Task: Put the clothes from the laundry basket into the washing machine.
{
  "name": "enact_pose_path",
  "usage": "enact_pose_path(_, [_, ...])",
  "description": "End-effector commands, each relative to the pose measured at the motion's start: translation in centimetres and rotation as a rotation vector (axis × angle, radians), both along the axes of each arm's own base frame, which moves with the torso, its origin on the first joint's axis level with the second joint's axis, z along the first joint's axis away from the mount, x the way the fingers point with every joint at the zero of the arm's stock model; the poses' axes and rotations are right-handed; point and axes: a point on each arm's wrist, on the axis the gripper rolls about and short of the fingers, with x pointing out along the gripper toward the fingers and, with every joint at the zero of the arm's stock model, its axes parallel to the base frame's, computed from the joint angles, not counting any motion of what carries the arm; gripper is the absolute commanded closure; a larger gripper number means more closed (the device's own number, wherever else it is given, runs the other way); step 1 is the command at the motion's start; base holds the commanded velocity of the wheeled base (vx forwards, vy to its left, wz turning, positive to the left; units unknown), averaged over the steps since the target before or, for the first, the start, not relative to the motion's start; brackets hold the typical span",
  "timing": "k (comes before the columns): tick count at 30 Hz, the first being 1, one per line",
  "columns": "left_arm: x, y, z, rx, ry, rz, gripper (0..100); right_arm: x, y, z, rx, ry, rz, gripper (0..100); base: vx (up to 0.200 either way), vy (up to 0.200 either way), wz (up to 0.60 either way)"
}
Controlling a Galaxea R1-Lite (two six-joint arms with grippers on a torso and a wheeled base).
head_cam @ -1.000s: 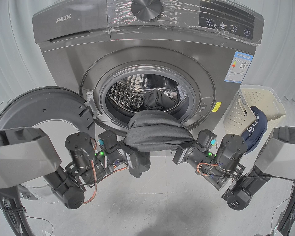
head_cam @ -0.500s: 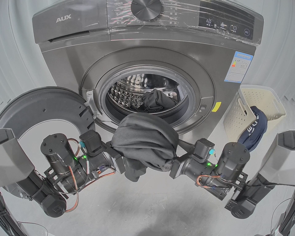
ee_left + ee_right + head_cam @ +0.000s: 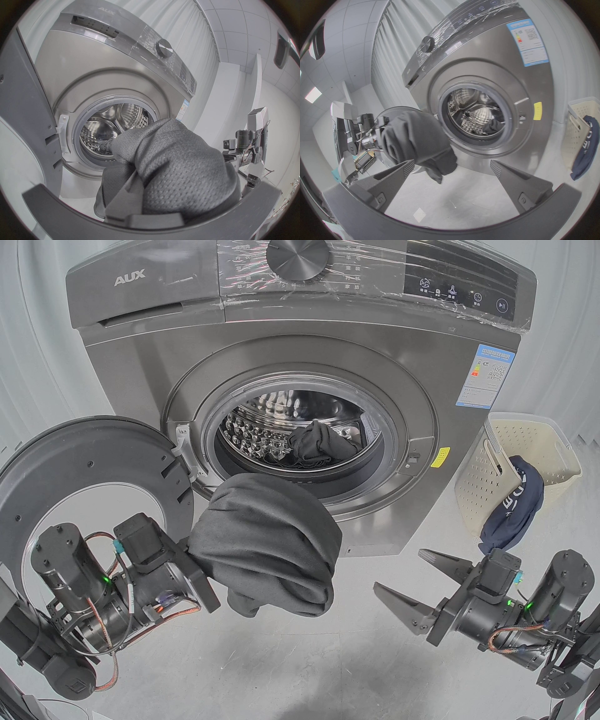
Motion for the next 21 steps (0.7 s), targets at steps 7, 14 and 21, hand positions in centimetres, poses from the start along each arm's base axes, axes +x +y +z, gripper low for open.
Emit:
enact_pose_path(7, [-1.5,0.8,0.2,0.003,-0.005,-0.011,100,1.2,-3.5,1.0,0.019,-0.038,-0.166,0,0.000,0.000,0.00])
enact_pose_path(14, [-1.4,0.8,-0.1,0.027,-0.006,0.000,100,4.3,-3.0,-0.7,-0.013,0.004,-0.227,0,0.000,0.000,0.00])
enact_pose_path(21, [-1.4,1.2,-0.3,0.028,0.006,0.010,100,3.8,-3.1,-1.7,-0.044,0.046,-0.219,0,0.000,0.000,0.00])
